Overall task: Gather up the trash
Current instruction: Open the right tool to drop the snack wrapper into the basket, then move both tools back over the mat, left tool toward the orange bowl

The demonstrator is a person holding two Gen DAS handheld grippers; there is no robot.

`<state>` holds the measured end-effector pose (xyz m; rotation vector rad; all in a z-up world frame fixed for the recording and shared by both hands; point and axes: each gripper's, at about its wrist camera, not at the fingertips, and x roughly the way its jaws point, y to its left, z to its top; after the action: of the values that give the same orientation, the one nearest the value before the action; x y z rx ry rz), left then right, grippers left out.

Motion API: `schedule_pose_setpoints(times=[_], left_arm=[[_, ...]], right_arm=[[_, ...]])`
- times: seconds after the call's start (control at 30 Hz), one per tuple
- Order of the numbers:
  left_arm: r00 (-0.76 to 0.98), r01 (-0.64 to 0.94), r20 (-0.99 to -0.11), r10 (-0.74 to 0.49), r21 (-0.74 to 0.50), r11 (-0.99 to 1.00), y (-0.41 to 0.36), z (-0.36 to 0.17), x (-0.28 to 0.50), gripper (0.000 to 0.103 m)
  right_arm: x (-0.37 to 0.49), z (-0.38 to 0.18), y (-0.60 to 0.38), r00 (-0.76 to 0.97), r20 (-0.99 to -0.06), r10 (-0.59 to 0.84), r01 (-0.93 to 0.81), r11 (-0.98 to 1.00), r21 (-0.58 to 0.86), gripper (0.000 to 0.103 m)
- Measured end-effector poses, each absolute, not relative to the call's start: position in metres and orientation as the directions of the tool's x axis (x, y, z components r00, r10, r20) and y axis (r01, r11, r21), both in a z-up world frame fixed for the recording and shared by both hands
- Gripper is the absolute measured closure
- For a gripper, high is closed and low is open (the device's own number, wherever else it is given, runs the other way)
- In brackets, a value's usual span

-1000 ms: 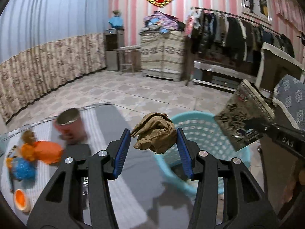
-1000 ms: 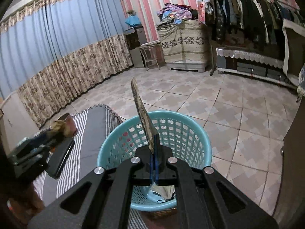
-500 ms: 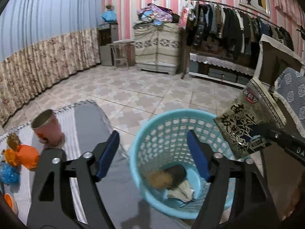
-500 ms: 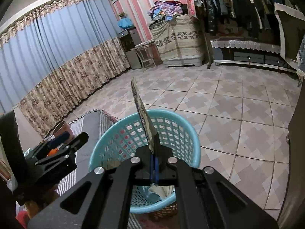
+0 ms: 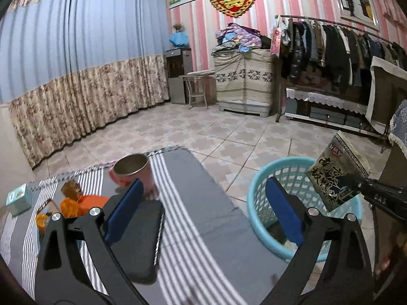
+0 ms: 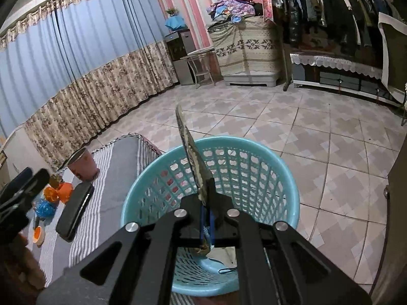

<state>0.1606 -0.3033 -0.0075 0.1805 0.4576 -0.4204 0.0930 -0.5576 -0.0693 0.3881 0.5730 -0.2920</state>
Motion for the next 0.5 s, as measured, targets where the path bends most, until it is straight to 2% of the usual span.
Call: schedule_pose_setpoints(times=[0.07,0.13,0.17,0.2,0.27,0.37,0.5], left_arm=[[0.811,0.421,-0.472,-0.345,0.061,0.905,-0.295,-0.007,0.163,0.009],[0.817,0.405,-0.472,-0.332,0.060,0.912,-0.290,-0.006,0.164,0.009],[0.821,0.396,-0.470,-0.323,0.062,0.916,-0.287,-0.005,0.165,0.008],[0.824,0.389,-0.470,-0.316,0.063,0.919,-0.286,-0.005,0.166,0.007],[0.826,0.377,-0.473,-0.306,0.060,0.924,-0.283,-0.004,0.167,0.007],[0.836,0.360,-0.467,-0.289,0.068,0.930,-0.280,0.000,0.165,0.007],[0.858,0.332,-0.445,-0.255,0.103,0.938,-0.271,0.004,0.155,0.005]], right_arm=[[0.097,-0.071,-0.558,0.799,-0.581,-0.155,0.374,0.885,0.278,0.098],[0.100,-0.073,-0.558,0.789,-0.594,-0.157,0.381,0.883,0.273,0.081],[0.101,-0.074,-0.556,0.785,-0.598,-0.164,0.387,0.883,0.265,0.050],[0.101,-0.075,-0.556,0.784,-0.593,-0.183,0.399,0.881,0.254,0.031],[0.100,-0.075,-0.557,0.779,-0.591,-0.211,0.420,0.875,0.242,0.028],[0.098,-0.076,-0.561,0.784,-0.585,-0.207,0.423,0.868,0.261,0.016],[0.090,-0.065,-0.558,0.796,-0.553,-0.245,0.435,0.867,0.242,0.010]])
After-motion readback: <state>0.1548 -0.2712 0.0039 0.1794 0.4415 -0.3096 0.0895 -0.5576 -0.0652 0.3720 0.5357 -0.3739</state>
